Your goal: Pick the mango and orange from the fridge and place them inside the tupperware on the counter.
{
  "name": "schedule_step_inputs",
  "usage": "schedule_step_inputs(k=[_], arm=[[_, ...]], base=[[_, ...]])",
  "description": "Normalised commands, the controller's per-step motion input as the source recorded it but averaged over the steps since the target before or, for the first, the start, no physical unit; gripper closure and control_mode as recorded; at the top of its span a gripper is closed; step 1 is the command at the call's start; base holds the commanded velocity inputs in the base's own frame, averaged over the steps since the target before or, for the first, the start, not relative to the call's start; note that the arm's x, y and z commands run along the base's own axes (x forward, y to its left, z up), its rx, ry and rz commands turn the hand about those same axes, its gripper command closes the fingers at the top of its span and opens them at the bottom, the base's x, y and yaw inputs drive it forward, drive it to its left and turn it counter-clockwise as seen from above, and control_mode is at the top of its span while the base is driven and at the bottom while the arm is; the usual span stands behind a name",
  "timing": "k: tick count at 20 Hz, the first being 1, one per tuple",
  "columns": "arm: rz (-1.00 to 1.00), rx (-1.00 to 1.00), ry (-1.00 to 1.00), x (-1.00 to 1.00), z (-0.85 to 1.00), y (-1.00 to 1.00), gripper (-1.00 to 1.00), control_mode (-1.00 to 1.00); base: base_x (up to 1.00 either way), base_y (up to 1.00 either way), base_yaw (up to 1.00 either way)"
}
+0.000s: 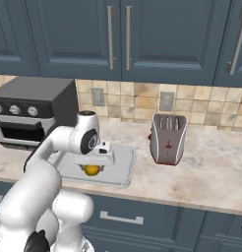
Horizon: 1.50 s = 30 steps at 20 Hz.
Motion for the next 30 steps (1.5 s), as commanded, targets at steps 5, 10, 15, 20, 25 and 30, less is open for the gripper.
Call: schedule_step_inputs(k=[5, 10, 15, 20, 25, 30], arm=[[0.08, 0.00, 0.02, 0.55, -0.26, -0.07, 1.00, -1.00], [0.06, 0.01, 0.00, 0.42, -0.34, -0.22, 1.00, -1.00], [0.10, 0.00, 0.00, 0.36, -0.42, -0.19, 1.00, -1.00], [0.04, 0.00, 0.00, 0.17, -0.52, -0.02, 1.00, -1.00], [0.00, 0.00, -0.07, 0.00, -0.39, 0.00, -1.00, -1.00], [-0.03, 0.00, -0.23, -0.20, 0.00, 0.01, -1.00, -1.00]], base=[[0.00, 0.00, 0.00], [0.00, 0.00, 0.00], [0.00, 0.00, 0.00], [0.00, 0.00, 0.00], [0.00, 0.00, 0.00], [0.00, 0.00, 0.00]])
